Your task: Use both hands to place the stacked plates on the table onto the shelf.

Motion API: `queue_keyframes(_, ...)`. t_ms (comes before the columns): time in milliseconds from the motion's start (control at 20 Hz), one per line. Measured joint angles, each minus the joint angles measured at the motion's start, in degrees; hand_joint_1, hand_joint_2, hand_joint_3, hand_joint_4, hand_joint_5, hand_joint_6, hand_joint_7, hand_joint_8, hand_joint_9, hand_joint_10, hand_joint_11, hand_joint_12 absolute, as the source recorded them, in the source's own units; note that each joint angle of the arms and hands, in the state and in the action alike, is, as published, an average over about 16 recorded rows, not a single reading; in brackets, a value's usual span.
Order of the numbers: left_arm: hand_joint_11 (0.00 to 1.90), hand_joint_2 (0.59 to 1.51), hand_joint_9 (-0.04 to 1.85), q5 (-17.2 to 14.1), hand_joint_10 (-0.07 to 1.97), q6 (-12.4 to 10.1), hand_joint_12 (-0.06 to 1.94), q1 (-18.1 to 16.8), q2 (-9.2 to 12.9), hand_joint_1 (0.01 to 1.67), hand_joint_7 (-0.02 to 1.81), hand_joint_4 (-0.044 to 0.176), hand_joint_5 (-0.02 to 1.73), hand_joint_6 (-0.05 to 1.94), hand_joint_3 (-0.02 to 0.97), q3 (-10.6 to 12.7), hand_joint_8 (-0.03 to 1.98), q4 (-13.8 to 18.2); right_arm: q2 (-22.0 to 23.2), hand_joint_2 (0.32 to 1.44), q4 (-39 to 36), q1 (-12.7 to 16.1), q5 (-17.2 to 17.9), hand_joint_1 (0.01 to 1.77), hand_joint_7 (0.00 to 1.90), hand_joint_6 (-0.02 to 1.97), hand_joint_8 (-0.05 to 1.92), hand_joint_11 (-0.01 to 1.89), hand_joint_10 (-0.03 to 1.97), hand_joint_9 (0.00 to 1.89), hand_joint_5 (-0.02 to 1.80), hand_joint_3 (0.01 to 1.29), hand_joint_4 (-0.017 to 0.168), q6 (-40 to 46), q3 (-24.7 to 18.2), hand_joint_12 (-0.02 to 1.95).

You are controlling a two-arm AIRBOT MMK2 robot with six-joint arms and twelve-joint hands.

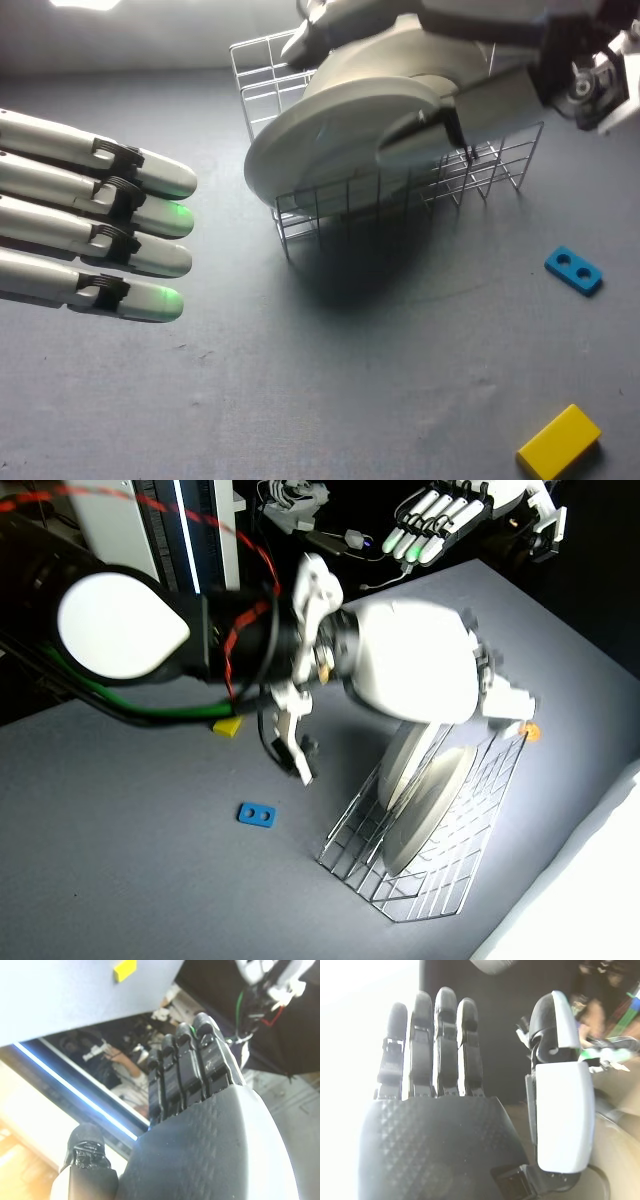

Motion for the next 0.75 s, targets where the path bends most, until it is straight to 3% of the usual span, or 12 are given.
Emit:
queue_keyframes(150,0.37,1.159,0.48,0.08,0.23,-0.07,0.35,-0.28,0.0,0.02,0.52,0.003,0.49,0.23,0.008,-0.16,0.22,0.09,2.8,1.03,-0.24,-0.89,3.56,0.68,0.78,0.34,0.23,0.17,0.72,0.51,0.7,0.01,0.009,-3.2,-3.16,1.44)
queue_keyframes(400,0.77,1.181,0.87,0.17,0.82,-0.27,0.91,-0.57,-0.01,0.14,0.89,0.052,0.84,0.82,0.004,-0.25,0.82,0.05,7.18,1.09,-0.6,-3.62,8.15,0.52,1.08,0.87,0.79,0.71,1.16,0.92,1.02,0.01,0.062,-6.35,-8.11,1.64)
queue_keyframes(600,0.98,1.19,1.07,0.22,1.12,-0.38,1.2,-0.71,-0.01,0.21,1.09,0.074,1.02,1.12,0.002,-0.28,1.12,0.0,8.95,1.11,-0.62,-4.96,9.36,0.42,1.24,1.14,1.08,0.98,1.41,1.14,1.19,0.01,0.086,-6.82,-9.97,1.77)
queue_keyframes(750,1.21,1.195,1.3,0.28,1.48,-0.48,1.54,-0.85,-0.01,0.27,1.31,0.097,1.22,1.47,0.001,-0.3,1.48,-0.07,10.01,1.14,-0.62,-6.06,9.94,0.32,1.42,1.45,1.41,1.29,1.68,1.38,1.37,0.01,0.112,-6.9,-11.08,1.89)
